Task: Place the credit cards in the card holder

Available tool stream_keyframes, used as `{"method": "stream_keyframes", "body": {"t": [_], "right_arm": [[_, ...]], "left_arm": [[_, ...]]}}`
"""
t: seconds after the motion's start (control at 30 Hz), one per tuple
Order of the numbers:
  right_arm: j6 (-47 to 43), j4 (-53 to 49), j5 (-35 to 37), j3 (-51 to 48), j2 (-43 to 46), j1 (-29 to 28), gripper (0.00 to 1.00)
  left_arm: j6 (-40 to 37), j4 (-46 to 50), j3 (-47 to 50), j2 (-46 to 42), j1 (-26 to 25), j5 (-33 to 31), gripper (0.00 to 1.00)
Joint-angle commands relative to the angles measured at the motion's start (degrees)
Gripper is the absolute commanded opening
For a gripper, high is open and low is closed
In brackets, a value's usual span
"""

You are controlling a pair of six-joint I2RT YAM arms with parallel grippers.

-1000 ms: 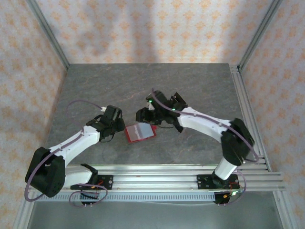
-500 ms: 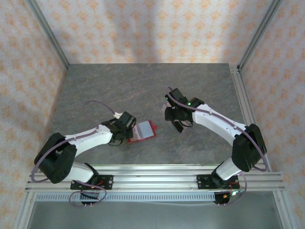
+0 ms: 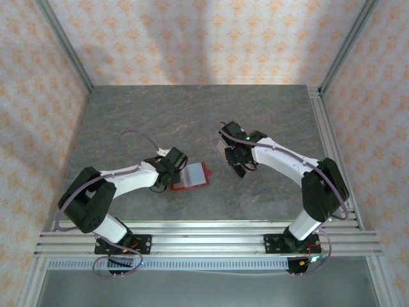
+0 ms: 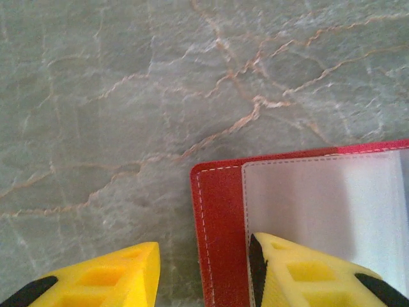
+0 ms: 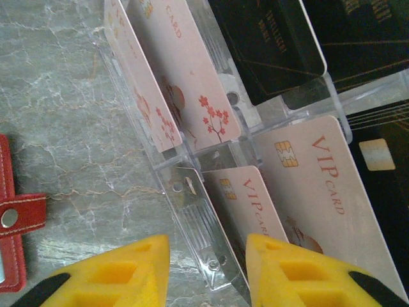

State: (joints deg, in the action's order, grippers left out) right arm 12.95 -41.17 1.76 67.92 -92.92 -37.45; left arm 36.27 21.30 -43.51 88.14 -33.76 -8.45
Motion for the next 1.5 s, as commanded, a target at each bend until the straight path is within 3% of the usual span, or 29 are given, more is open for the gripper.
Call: {"method": "stream_keyframes", "body": {"t": [0.0, 0.57, 1.2, 1.47], "right_arm": [[-0.82, -1.11, 2.15, -1.54, -1.24, 0.27, 0.34], [-0.47, 0.65, 0.71, -4.28, -2.93, 0.26, 0.23], [-1.67, 0.05, -2.25, -3.00, -2.52, 0.35, 0.00], [-3.30, -2.15, -4.30, -0.20, -2.03, 0.63, 0.00]], "left_arm": [[-2.57, -0.60, -2.36, 1.41, 0.71, -2.63, 0.42], [-3.16, 1.15, -3.58, -2.21, 1.41, -1.06, 0.42], [-2.82, 1.11, -4.18, -3.06, 1.38, -0.12, 0.41], [-2.85, 1.74, -4.66, -3.39, 1.38, -0.05, 0.41]]}}
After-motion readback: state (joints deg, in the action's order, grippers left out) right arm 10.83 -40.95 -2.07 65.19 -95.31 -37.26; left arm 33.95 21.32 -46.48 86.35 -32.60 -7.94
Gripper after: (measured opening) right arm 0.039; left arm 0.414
